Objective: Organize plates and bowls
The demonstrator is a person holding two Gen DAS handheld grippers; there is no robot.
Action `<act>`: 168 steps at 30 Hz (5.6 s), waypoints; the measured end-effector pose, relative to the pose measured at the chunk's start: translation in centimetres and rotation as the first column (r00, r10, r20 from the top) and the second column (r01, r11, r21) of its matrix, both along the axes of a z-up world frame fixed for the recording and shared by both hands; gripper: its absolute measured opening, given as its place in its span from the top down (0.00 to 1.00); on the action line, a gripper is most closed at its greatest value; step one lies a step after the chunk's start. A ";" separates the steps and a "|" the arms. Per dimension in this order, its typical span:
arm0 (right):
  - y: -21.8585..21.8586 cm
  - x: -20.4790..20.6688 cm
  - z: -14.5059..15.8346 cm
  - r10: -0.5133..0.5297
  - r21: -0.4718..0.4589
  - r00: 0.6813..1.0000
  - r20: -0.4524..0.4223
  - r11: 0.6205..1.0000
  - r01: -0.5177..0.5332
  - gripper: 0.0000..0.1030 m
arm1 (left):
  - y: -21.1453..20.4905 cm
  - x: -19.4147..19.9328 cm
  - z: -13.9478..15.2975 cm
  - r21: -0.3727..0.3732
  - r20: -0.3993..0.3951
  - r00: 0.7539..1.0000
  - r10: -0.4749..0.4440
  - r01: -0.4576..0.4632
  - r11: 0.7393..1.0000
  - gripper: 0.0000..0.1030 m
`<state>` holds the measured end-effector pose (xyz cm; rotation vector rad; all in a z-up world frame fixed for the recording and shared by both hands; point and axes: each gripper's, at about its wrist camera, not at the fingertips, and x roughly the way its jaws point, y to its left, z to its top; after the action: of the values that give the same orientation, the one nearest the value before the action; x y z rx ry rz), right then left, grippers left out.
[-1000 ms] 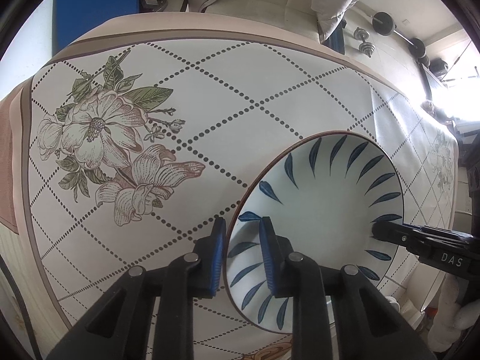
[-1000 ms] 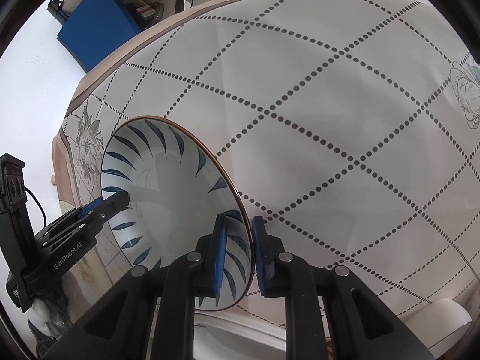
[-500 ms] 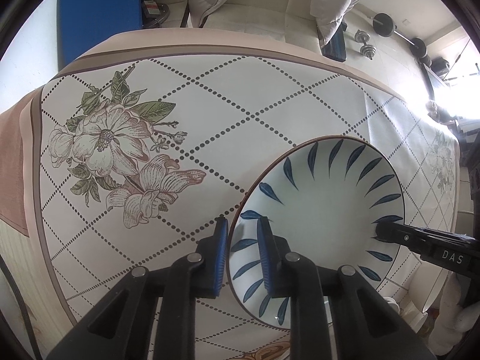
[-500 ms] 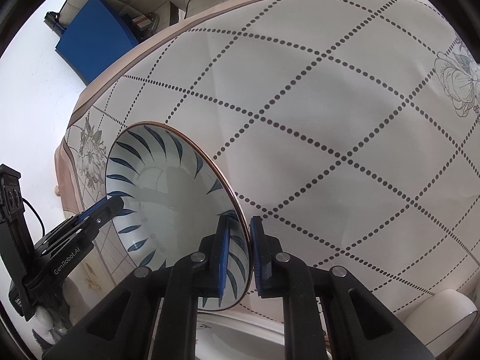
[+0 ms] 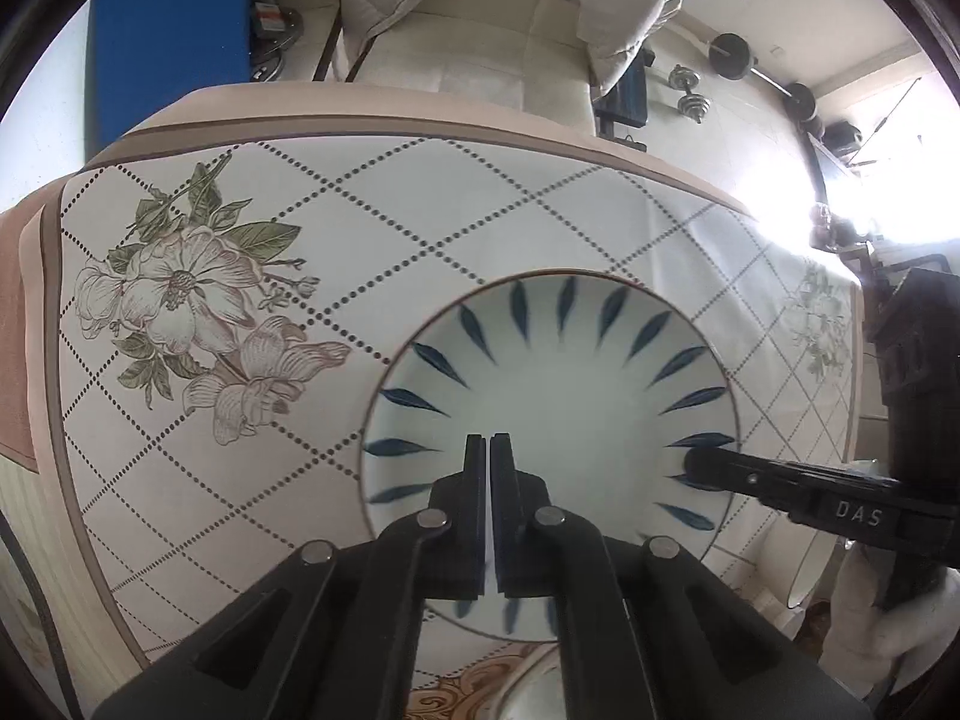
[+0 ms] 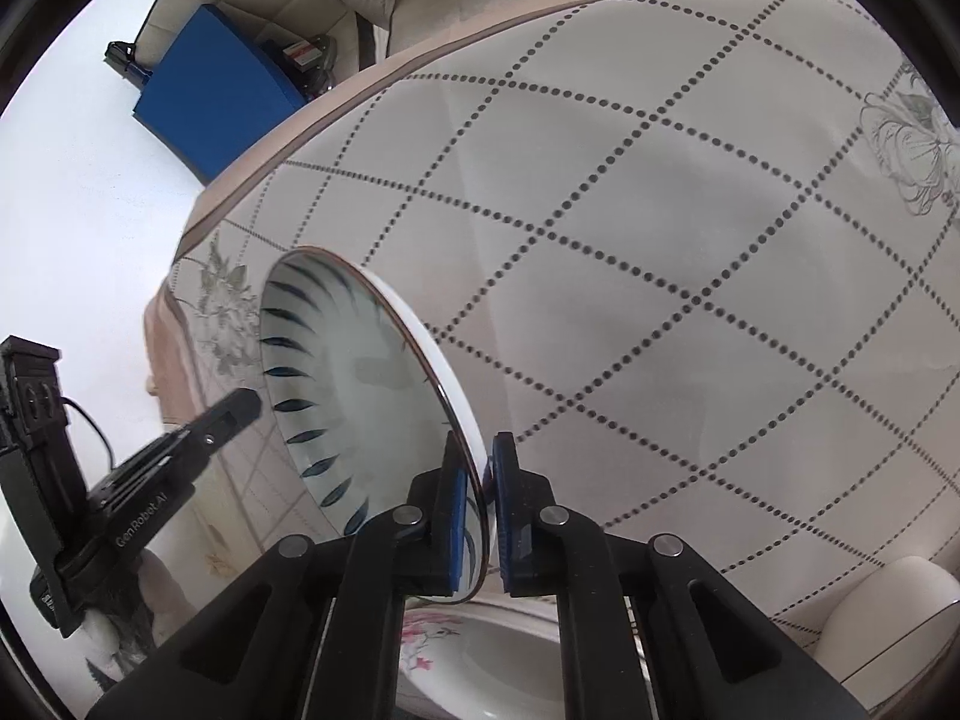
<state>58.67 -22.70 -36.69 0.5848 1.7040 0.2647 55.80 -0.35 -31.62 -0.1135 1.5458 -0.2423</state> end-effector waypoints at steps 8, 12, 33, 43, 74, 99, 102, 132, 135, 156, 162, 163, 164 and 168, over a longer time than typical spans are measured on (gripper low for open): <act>1.0 -0.2 -2.2 0.023 -0.124 0.999 -0.041 0.992 -0.028 0.90 | 1.1 0.6 -0.1 0.018 -0.001 1.000 0.018 -0.018 1.000 0.97; 0.8 -0.4 -2.3 0.066 -0.102 0.997 -0.037 0.992 -0.070 0.92 | 4.6 0.9 -2.3 -0.028 -0.071 0.995 0.070 -0.072 0.997 0.79; 0.9 -0.3 -3.1 0.084 -0.063 0.995 -0.049 0.994 -0.087 0.89 | 4.4 -0.5 -5.6 -0.106 -0.116 0.993 0.028 -0.041 0.993 0.83; 0.3 -0.8 -2.8 0.064 -0.036 0.997 -0.033 0.997 -0.065 0.89 | 3.9 -0.7 -4.1 -0.082 -0.071 0.997 0.014 -0.020 0.996 0.83; -6.1 -10.5 7.4 0.076 -0.029 0.992 0.102 0.997 -0.073 0.89 | -1.0 -9.2 4.6 -0.105 0.044 0.998 -0.034 0.039 0.994 0.83; -8.3 -23.0 2.9 0.138 -0.038 0.990 0.013 0.990 -0.138 0.89 | -2.7 -18.3 -0.5 -0.099 -0.090 0.996 -0.008 -0.001 0.995 0.83; -7.3 -22.9 2.0 0.145 -0.046 0.989 0.004 0.988 -0.144 0.89 | -2.6 -18.5 -1.0 -0.086 -0.097 0.995 -0.007 -0.002 0.996 0.83; -4.9 -20.3 -0.2 0.118 -0.118 0.991 -0.060 0.985 -0.125 0.87 | -3.3 -17.8 -3.4 -0.007 -0.214 0.976 0.039 -0.041 0.999 0.81; -5.2 -20.0 -0.4 0.095 -0.102 0.992 -0.083 0.989 -0.104 0.81 | -3.4 -17.5 -3.5 0.001 -0.242 0.970 0.037 -0.038 0.999 0.81; -4.5 -19.1 -0.2 0.110 0.057 0.979 -0.170 0.993 -0.101 0.29 | -2.5 -18.1 -3.1 -0.009 -0.297 0.954 0.048 -0.053 0.999 0.81; -3.7 -19.2 2.4 0.159 -0.051 0.983 -0.089 0.985 -0.163 0.11 | -3.8 -19.1 -1.0 0.074 -0.203 0.978 0.057 -0.042 0.996 0.75; -3.6 -19.4 2.7 0.171 -0.078 0.982 -0.079 0.981 -0.177 0.11 | -4.0 -19.2 -0.6 0.081 -0.182 0.982 0.053 -0.039 0.996 0.75; -3.4 -19.5 3.0 0.183 -0.112 0.981 -0.068 0.975 -0.190 0.11 | -4.2 -19.4 -0.2 0.094 -0.164 0.985 0.051 -0.036 0.995 0.73; -2.7 -20.7 4.7 0.243 -0.279 0.970 -0.008 0.931 -0.235 0.11 | -4.8 -20.3 1.9 0.146 -0.059 0.996 0.062 -0.052 0.988 0.42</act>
<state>37.94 -25.40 -31.95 0.1638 1.7490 0.1990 35.53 -5.16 -29.73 -0.0518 1.6157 -0.0817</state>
